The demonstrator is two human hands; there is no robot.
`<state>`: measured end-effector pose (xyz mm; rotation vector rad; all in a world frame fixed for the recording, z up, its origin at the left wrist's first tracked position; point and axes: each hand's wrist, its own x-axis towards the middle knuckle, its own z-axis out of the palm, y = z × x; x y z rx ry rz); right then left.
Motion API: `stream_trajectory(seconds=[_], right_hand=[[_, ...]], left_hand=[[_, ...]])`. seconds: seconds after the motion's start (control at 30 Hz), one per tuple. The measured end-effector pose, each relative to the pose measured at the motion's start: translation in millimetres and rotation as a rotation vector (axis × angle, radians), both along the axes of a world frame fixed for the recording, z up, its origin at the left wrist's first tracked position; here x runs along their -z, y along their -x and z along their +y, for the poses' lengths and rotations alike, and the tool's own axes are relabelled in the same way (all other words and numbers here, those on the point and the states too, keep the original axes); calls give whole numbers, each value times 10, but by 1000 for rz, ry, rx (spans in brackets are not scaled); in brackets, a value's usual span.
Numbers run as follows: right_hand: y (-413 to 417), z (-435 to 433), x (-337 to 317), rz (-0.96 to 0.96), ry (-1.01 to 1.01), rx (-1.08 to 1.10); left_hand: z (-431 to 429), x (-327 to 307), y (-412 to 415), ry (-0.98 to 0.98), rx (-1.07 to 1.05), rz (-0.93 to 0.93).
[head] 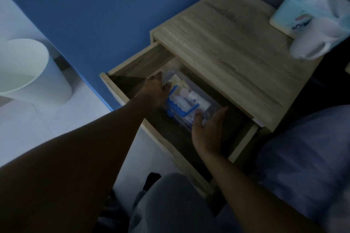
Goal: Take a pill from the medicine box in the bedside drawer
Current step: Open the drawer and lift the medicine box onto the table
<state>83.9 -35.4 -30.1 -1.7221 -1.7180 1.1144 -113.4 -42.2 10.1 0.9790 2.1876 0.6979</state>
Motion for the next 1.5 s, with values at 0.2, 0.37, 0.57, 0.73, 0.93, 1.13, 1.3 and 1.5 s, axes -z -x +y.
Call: stream_trajectory(seconds=[0.2,0.37,0.57,0.73,0.93,1.13,1.3,1.5], right_hand=[[7,15,-31,92,39,59],[-84,-58,-199,89,133,66],[-169,-269,-632,249,152,44],[-146,-275,-1161,335,80,14],[3,29,-1730,368,60,44],[232,607,-2056,357,16,80],[438,1101,-2103,343,31,93],[683,1450,-1924,317,46,138]], left_hand=[[20,-51,-9,51,-46,-78],[-142,-232,-65,15,-34,-55],[-340,-658,-76,8,-78,-9],[-416,-1129,-33,-80,-60,218],[-202,-1670,64,-216,-179,248],[287,-1908,260,-404,-287,149],[757,-1792,512,-445,-288,97],[1186,-1465,753,-454,-249,54]])
